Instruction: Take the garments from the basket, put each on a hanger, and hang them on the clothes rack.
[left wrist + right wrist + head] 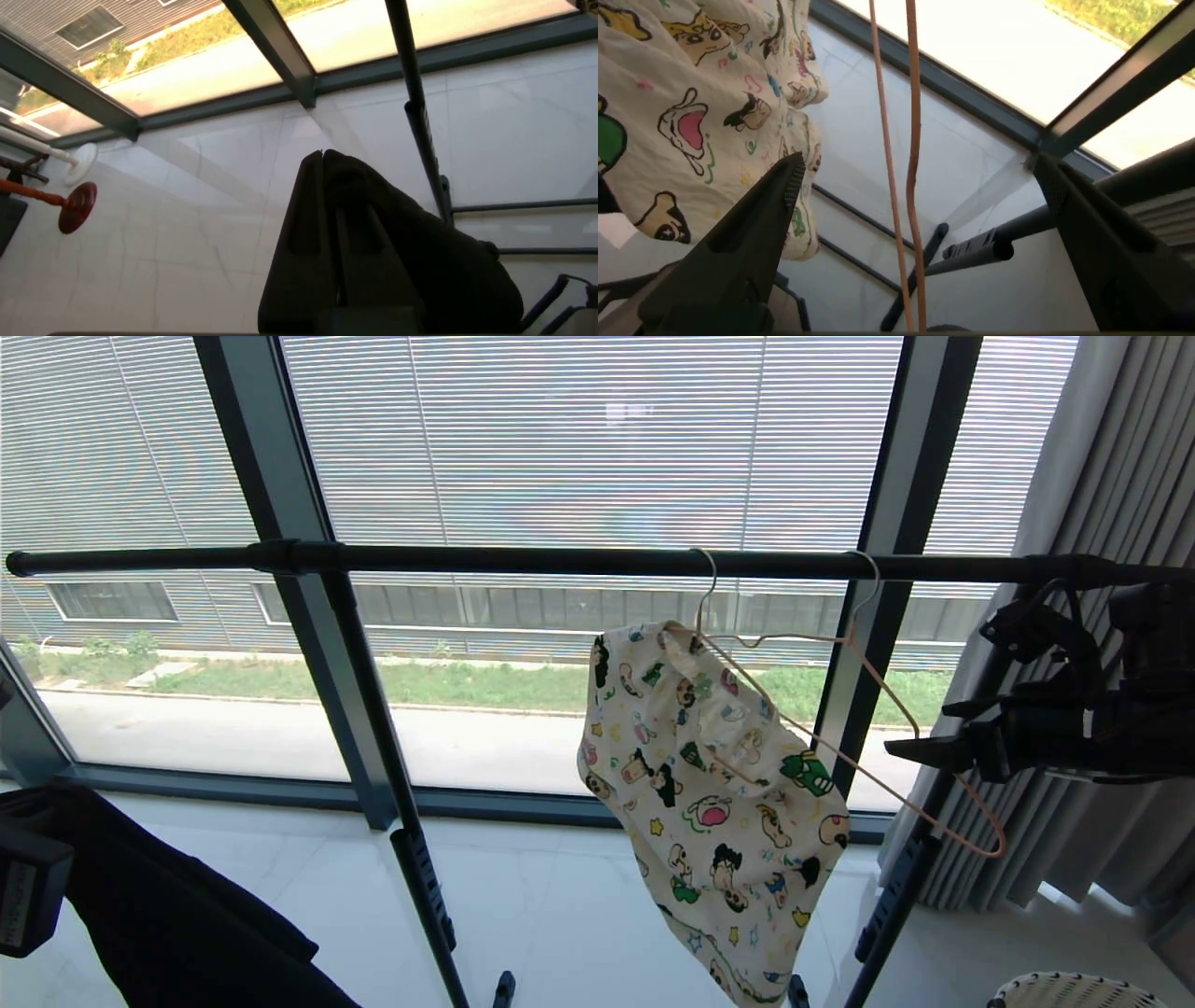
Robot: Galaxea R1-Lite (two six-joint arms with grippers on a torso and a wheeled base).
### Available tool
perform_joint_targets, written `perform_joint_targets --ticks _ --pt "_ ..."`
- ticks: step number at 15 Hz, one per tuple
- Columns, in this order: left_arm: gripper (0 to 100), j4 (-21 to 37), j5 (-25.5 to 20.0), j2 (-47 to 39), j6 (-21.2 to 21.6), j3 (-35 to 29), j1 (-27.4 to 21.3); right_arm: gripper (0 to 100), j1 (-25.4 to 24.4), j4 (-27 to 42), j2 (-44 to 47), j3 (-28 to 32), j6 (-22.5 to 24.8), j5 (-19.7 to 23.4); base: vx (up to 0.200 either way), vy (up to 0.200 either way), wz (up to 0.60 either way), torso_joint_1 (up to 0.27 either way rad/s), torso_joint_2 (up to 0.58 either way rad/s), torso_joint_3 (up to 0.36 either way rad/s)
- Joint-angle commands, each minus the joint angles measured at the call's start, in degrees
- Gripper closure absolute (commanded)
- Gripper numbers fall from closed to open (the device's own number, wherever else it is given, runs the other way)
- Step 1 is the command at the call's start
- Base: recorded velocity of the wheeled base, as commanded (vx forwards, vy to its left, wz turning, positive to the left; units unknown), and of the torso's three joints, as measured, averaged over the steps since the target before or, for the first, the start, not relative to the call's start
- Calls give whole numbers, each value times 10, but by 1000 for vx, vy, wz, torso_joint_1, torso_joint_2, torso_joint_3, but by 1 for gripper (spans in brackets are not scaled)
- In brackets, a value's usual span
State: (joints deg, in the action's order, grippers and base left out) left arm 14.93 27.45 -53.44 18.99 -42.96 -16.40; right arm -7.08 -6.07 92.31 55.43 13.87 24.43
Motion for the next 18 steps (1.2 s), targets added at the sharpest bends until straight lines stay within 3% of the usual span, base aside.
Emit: perform_joint_targets --ticks 1,11,12,18 --pt "100 0 1 11 0 1 0 0 8 -1 58 28 5 12 0 0 0 0 0 0" --pt "100 0 3 23 2 0 0 0 4 -11 106 50 5 55 0 0 0 0 0 0" --pt "100 0 3 23 6 0 0 100 4 -11 107 50 5 57 0 0 0 0 0 0" --pt "100 0 3 24 10 1 0 100 -2 -12 112 54 4 61 0 0 0 0 0 0"
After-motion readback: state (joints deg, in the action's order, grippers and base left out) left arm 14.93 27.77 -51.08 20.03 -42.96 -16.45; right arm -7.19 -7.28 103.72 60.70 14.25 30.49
